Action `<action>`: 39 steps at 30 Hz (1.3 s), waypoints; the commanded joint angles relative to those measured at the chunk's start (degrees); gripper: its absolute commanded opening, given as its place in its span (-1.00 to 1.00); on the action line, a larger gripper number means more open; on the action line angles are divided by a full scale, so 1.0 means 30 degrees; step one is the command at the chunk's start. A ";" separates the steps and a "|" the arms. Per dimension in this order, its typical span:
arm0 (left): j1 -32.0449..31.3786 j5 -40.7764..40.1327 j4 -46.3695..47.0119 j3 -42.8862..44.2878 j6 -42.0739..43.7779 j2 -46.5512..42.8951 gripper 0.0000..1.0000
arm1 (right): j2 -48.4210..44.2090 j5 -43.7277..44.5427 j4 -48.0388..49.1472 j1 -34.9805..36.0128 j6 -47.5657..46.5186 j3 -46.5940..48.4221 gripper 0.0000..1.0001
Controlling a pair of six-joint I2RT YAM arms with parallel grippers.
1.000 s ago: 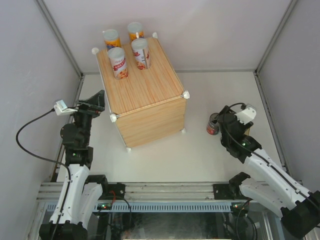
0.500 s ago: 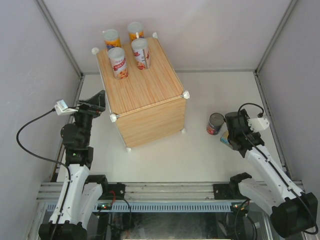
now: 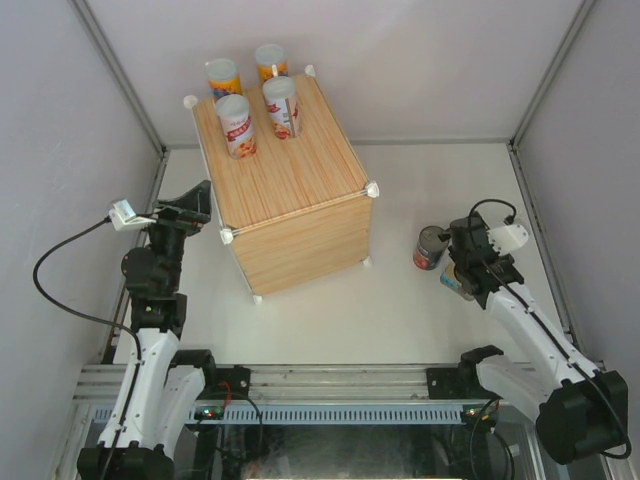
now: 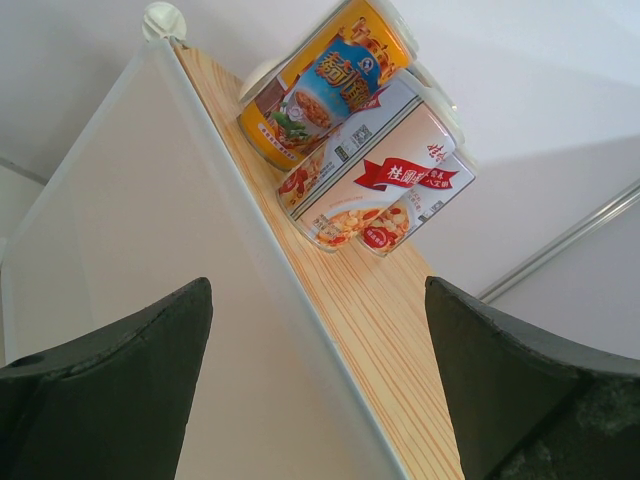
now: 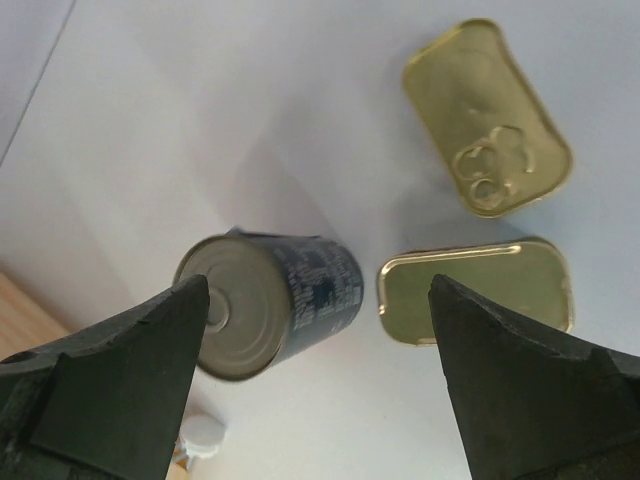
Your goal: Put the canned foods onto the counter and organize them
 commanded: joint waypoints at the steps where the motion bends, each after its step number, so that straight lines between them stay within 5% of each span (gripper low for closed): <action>1: -0.0030 0.0265 0.0610 -0.0388 -0.0236 -0.0072 0.82 | -0.1017 0.0468 0.2552 0.1367 -0.3296 -0.0322 0.81; 19: -0.0051 0.0373 0.0849 -0.0462 -0.0379 -0.0027 0.82 | 0.2197 -0.0143 0.4448 0.4116 -0.8553 0.0693 0.95; 39: -0.0116 0.0266 0.0855 -0.0526 -0.0178 -0.0028 0.82 | 0.4483 -0.0842 0.5309 0.3504 -0.9702 0.1011 0.97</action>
